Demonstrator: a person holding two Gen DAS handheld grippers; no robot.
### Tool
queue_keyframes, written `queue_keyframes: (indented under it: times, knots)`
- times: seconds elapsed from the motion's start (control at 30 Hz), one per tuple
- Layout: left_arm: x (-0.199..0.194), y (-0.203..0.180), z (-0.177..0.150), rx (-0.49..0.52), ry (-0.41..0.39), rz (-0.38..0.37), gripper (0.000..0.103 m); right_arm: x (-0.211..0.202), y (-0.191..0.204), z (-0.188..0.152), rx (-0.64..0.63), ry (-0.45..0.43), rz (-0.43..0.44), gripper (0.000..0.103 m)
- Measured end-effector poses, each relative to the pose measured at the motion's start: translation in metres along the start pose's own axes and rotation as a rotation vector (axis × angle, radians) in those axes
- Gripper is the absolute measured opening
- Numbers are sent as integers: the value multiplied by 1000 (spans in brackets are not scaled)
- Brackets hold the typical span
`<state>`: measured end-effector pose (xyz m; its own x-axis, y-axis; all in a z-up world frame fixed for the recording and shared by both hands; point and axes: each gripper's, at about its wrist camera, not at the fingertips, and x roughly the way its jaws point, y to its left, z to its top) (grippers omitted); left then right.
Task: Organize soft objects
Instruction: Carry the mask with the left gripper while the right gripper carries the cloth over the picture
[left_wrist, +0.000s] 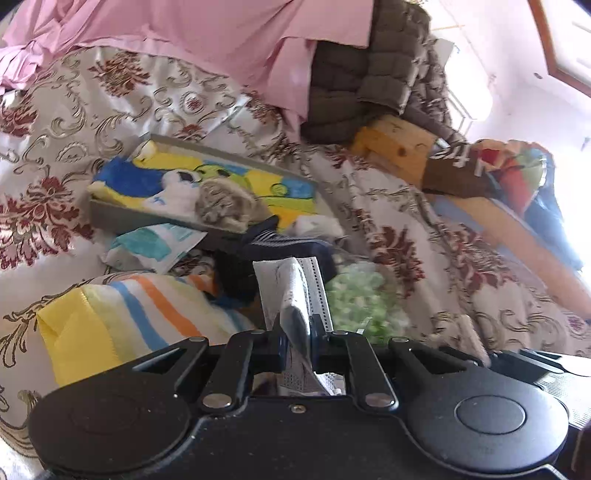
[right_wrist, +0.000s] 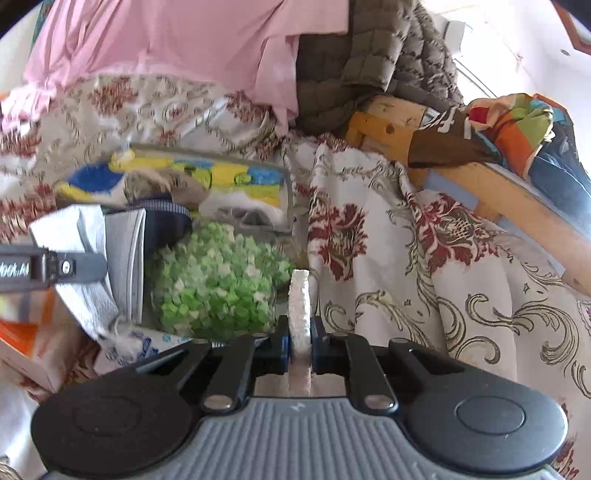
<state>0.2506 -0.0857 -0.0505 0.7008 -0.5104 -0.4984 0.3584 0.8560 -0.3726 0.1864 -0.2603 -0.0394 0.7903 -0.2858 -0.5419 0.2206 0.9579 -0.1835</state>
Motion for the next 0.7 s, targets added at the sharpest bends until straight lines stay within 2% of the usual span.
queue_keyframes:
  times: [0.2, 0.37, 0.7]
  knots:
    - [-31, -16, -2, 15, -34, -25, 12, -29, -16, 5, 109, -148, 143, 12]
    - [-54, -26, -6, 38, -69, -16, 12, -50, -20, 8, 112, -253, 235, 12]
    - [-80, -40, -14, 89, -141, 16, 12, -62, -16, 11, 106, -312, 282, 12]
